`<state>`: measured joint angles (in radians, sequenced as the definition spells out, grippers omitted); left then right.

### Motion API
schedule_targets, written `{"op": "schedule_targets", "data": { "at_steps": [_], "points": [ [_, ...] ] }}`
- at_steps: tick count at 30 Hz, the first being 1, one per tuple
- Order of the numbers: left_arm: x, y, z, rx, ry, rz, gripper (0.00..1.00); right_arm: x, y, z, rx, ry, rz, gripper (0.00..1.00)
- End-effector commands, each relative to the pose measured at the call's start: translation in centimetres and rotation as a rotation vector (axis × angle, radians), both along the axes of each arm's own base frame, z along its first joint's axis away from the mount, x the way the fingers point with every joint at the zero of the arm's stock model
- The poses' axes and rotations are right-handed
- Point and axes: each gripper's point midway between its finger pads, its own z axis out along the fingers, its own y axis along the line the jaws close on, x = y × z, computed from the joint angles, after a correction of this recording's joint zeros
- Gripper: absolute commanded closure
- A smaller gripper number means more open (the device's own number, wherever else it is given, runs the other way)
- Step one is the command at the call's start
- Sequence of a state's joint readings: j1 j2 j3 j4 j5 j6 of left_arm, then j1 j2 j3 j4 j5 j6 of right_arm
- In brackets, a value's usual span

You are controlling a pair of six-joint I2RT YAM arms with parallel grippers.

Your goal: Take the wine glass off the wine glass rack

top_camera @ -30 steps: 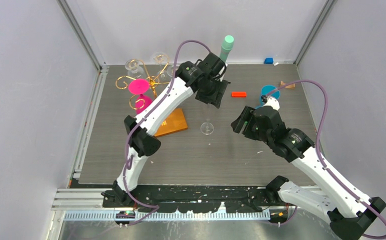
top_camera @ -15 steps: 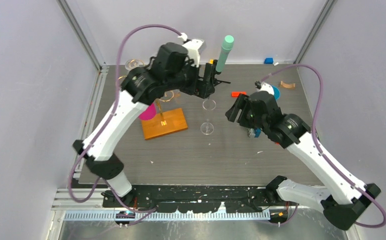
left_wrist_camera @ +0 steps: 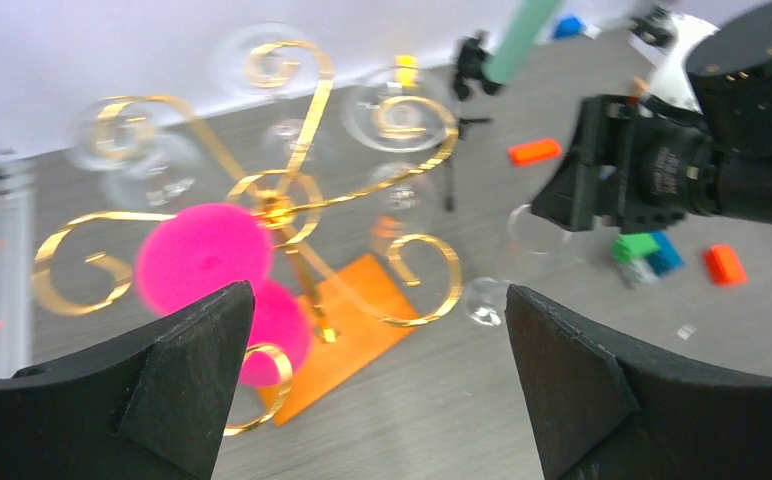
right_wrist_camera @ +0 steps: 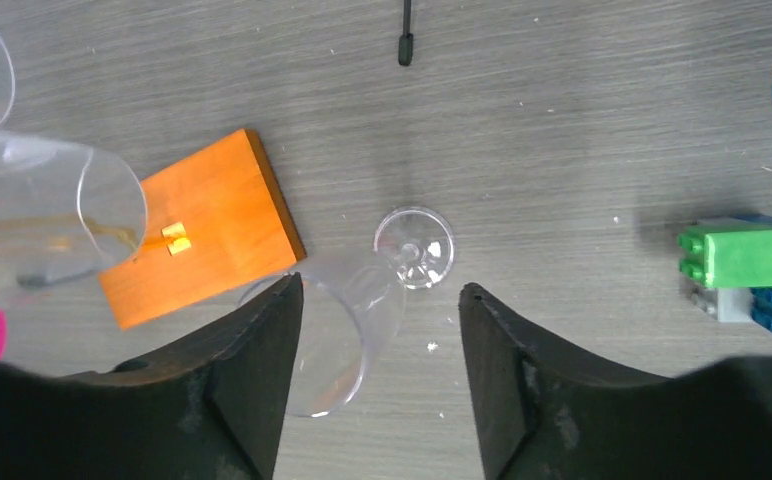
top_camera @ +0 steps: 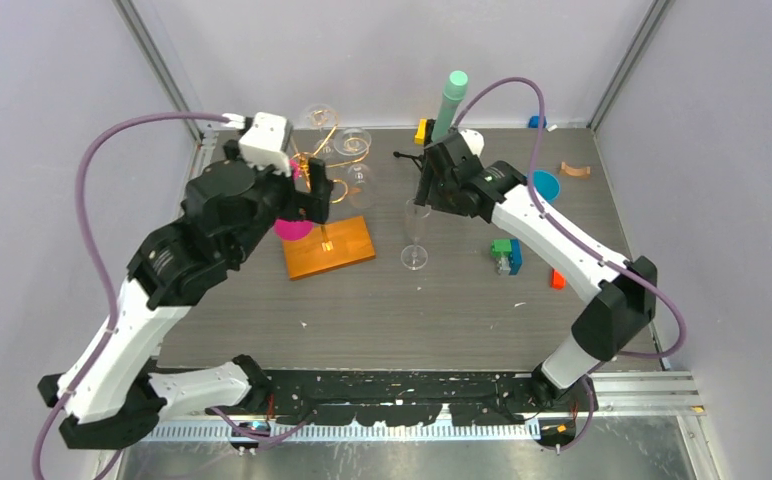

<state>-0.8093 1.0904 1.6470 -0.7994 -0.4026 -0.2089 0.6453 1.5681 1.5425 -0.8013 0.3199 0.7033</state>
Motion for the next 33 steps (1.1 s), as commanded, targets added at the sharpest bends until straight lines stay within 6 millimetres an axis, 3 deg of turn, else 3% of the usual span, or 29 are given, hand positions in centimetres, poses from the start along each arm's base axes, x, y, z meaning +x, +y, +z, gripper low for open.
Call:
{"op": "schedule_targets", "data": {
  "at_steps": [1, 3, 7, 9, 16, 25, 30, 33],
  "points": [
    [0.0, 7.3, 3.0, 0.011, -0.157, 0.293, 0.00, 1.0, 0.2, -0.2, -0.068, 0.001, 0.004, 0.41],
    [-0.7, 9.0, 3.5, -0.001, -0.191, 0.335, 0.00, 0.9, 0.4, -0.7, -0.089, 0.026, 0.019, 0.47],
    [-1.9, 10.4, 3.9, -0.038, -0.237, 0.347, 0.00, 0.7, 0.4, -1.4, -0.135, 0.057, 0.041, 0.67],
    [-2.3, 11.1, 4.0, -0.044, -0.251, 0.358, 0.00, 0.4, 0.2, -1.6, -0.156, 0.072, 0.051, 0.71],
    [-2.7, 11.9, 3.6, -0.023, -0.251, 0.376, 0.00, -1.0, 0.1, -1.4, -0.152, 0.097, 0.095, 0.68],
    [-2.5, 11.8, 3.1, -0.003, -0.237, 0.377, 0.00, -1.9, 1.1, -0.7, -0.116, 0.095, 0.160, 0.52],
    [-2.5, 11.9, 2.9, 0.001, -0.235, 0.384, 0.00, -2.2, 1.4, -0.8, -0.121, 0.099, 0.180, 0.50],
    [-2.5, 11.9, 2.8, 0.000, -0.234, 0.385, 0.00, -2.1, 1.4, -1.5, -0.138, 0.114, 0.182, 0.55]
  ]
}}
